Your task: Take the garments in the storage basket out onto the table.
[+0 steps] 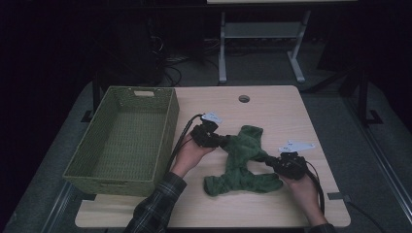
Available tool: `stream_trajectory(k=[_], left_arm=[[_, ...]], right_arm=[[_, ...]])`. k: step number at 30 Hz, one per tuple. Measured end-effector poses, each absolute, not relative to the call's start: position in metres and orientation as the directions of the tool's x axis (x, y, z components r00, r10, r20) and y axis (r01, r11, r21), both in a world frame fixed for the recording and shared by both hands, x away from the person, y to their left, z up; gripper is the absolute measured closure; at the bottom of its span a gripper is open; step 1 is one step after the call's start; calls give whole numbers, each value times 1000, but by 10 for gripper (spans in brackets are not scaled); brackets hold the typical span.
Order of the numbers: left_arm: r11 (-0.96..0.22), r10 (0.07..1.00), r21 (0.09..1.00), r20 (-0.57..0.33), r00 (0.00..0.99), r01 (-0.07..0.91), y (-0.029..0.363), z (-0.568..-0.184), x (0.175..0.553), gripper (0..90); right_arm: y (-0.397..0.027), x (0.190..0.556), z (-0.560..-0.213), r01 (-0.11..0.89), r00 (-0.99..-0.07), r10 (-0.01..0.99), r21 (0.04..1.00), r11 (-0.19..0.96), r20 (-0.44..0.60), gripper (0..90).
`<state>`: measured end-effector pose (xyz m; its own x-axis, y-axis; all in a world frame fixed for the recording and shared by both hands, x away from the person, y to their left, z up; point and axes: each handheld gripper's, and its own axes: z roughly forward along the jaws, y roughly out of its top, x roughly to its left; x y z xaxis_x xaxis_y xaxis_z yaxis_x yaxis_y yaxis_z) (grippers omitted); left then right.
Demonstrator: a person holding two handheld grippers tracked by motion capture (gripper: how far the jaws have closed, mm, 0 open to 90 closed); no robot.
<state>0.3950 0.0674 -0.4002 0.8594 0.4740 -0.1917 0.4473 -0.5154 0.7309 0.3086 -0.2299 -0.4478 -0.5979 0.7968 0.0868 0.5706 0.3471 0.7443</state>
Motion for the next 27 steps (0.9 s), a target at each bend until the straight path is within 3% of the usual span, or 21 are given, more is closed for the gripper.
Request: stream_trajectory(k=[10,19,24,27], left_arm=[[-500,596,693,-160,787,519,98,-406,371,854],[-548,630,598,-165,759,585,102,-446,362,853],[-562,625,590,-157,764,580,100,-451,361,848],[-562,628,596,-143,765,573,97,-452,359,799]], right_arm=[[-218,325,-411,464,-659,752,789,403,3,842],[-201,348,-440,538,-686,725,715,447,64,841],[-199,353,-453,567,-682,727,682,462,75,840],[-199,355,-460,586,-679,729,662,467,87,823]])
